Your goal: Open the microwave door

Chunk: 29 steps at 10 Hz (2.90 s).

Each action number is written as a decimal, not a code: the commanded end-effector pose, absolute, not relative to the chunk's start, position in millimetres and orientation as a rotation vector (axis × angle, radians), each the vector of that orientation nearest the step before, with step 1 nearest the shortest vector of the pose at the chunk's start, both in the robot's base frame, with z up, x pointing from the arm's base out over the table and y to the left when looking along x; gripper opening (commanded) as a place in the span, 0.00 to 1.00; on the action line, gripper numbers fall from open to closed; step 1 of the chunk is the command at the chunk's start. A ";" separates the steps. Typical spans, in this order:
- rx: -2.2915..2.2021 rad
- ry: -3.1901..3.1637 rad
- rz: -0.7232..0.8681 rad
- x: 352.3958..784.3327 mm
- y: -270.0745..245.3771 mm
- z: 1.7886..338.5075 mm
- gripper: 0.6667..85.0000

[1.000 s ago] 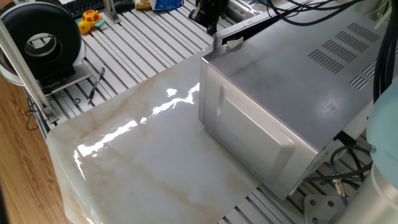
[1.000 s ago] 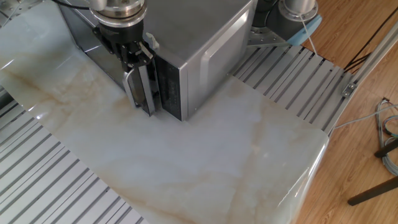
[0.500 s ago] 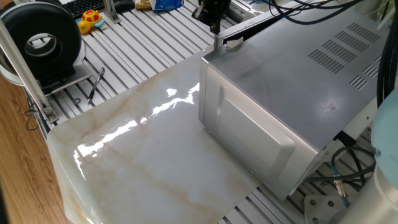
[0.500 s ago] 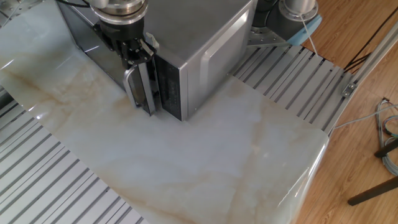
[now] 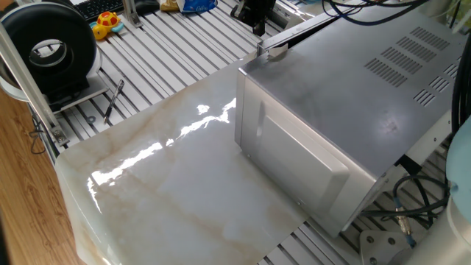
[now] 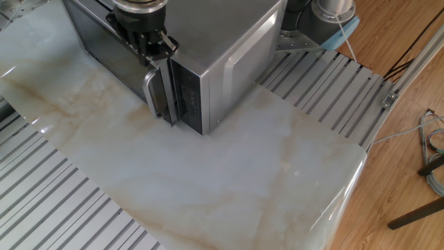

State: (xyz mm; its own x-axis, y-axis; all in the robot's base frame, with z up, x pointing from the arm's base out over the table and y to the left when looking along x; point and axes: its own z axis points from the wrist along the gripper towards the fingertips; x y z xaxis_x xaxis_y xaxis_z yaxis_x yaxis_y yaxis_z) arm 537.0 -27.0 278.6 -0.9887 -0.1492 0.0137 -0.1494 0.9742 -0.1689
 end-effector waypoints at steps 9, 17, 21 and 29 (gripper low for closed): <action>0.297 -3.170 0.118 522.6 -25.4 277.0 0.01; 0.350 -3.169 0.128 508.0 -41.5 278.3 0.01; 0.356 -3.166 0.118 508.9 -41.5 273.1 0.01; 0.393 -3.159 0.076 496.7 -46.3 264.5 0.01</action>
